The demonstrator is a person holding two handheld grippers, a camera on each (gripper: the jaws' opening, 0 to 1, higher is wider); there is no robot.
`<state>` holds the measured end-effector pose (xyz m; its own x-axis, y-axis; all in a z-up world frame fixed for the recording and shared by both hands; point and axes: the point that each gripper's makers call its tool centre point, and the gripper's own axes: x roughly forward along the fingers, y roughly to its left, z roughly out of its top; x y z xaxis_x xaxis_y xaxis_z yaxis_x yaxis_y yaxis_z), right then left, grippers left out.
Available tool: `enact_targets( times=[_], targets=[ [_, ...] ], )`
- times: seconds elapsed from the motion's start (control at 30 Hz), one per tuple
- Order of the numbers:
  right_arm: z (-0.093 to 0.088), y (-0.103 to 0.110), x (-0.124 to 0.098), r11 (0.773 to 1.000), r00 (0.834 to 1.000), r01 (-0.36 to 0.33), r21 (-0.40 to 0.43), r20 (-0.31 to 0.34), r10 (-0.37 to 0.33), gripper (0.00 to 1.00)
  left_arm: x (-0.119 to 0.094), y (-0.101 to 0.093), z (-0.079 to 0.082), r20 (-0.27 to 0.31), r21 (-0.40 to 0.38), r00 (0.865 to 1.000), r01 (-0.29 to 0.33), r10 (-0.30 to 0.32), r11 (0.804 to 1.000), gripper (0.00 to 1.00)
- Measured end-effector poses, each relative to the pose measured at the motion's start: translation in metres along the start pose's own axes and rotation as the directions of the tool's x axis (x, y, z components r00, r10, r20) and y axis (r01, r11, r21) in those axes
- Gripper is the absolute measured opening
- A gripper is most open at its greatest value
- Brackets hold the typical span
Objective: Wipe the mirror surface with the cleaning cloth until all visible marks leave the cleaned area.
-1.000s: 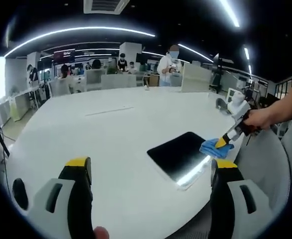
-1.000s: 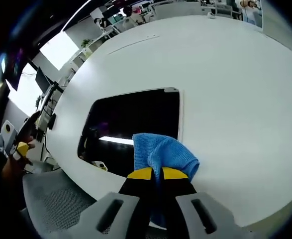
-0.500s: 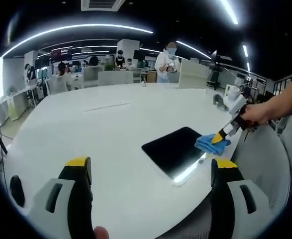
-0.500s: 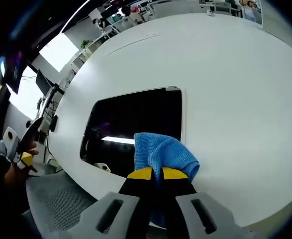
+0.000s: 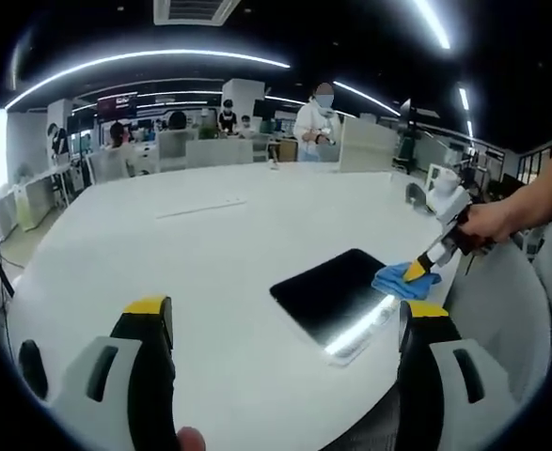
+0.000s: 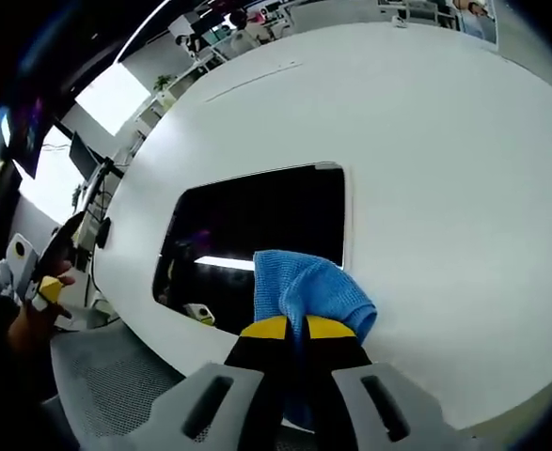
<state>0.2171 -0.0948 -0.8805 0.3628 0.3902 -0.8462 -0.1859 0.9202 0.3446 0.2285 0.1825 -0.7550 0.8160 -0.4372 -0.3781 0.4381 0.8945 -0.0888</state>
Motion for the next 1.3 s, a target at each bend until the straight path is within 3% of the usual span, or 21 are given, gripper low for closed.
enact_targets(
  times=[0.83,1.1,1.23,1.3],
  targets=[
    [0.003,0.005,0.001,1.0,1.0,0.005,0.026,0.0,-0.005,0.0,-0.009,0.028,-0.002,0.013,-0.018,0.999,-0.036,0.037,0.999,0.99],
    [0.004,0.007,0.003,0.999,1.0,0.021,0.032,0.004,-0.021,0.0,0.0,0.031,0.01,0.017,-0.006,1.0,-0.023,0.023,1.0,0.99],
    [0.004,0.007,0.004,0.999,0.999,0.037,0.03,0.012,-0.037,0.0,0.01,0.047,0.01,0.021,-0.004,1.0,-0.009,0.009,1.0,0.99],
    [0.003,0.009,0.004,0.999,0.999,0.035,0.035,0.008,-0.035,0.0,0.013,0.045,0.01,0.023,-0.002,1.0,-0.004,0.005,1.0,0.99]
  ],
)
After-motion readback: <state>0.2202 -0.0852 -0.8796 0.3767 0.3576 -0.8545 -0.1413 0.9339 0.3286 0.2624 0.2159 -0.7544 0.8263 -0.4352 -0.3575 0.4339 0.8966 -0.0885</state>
